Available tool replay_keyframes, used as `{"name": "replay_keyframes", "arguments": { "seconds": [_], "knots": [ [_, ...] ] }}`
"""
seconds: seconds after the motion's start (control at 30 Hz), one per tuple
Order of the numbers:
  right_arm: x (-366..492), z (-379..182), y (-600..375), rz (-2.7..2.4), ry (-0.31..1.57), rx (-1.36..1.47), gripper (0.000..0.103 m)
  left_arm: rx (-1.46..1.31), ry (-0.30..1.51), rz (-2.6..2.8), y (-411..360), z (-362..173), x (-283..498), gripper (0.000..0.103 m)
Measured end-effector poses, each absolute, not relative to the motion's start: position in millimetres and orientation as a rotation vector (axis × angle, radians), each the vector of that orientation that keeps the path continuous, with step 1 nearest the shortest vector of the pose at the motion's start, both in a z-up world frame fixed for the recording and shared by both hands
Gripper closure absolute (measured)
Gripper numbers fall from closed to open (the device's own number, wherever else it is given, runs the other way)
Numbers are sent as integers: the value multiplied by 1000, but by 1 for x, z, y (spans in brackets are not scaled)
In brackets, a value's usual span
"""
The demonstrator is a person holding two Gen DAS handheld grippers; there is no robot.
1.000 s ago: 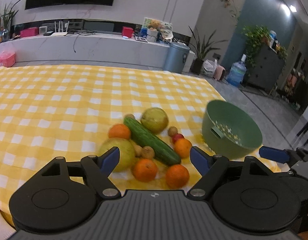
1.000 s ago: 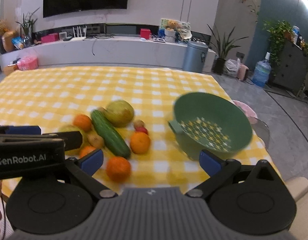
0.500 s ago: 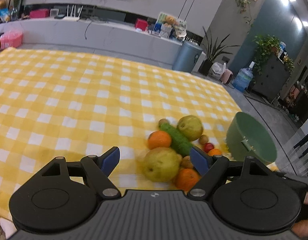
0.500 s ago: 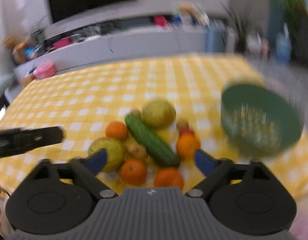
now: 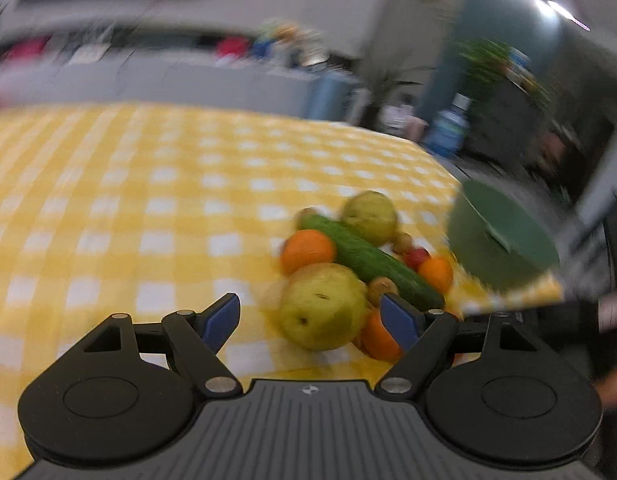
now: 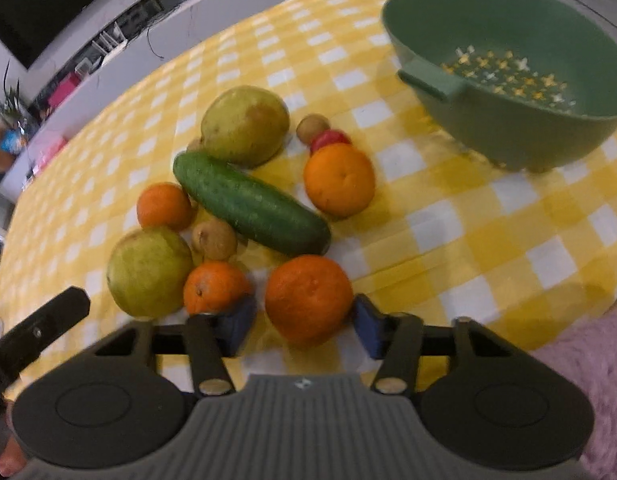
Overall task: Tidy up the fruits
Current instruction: 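Grasp the large green pear with the left gripper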
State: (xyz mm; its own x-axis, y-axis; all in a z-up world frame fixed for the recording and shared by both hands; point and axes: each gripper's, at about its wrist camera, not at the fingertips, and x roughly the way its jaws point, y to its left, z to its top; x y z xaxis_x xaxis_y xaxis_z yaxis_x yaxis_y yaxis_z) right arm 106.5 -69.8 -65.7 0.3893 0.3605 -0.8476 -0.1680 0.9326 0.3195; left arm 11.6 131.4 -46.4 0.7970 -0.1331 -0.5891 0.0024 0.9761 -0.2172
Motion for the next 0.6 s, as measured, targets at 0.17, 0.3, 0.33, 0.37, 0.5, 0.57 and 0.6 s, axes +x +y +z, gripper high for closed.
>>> {"name": "replay_keyframes", "arguments": {
  "seconds": [0.17,0.3,0.33,0.37,0.5,0.57,0.6],
  "knots": [
    [103,-66,-71,352,1098,186,59,-100,608,-102,107,-62,13,9],
    [102,-63,-77,364,1080,232,59,-124,637,-92,101,-75,22,9],
    [103,-63,-78,372,1078,237,59,-121,634,-82,99,-77,23,9],
    [102,-63,-78,380,1079,244,59,-113,626,-73,98,-78,23,8],
    [103,-63,-81,402,1071,279,59,-95,572,-73,97,-79,20,7],
    [104,-63,-83,409,1071,304,59,-101,558,-66,99,-80,22,7],
    [104,-63,-85,415,1072,315,59,-114,552,-63,101,-80,23,7]
  ]
}}
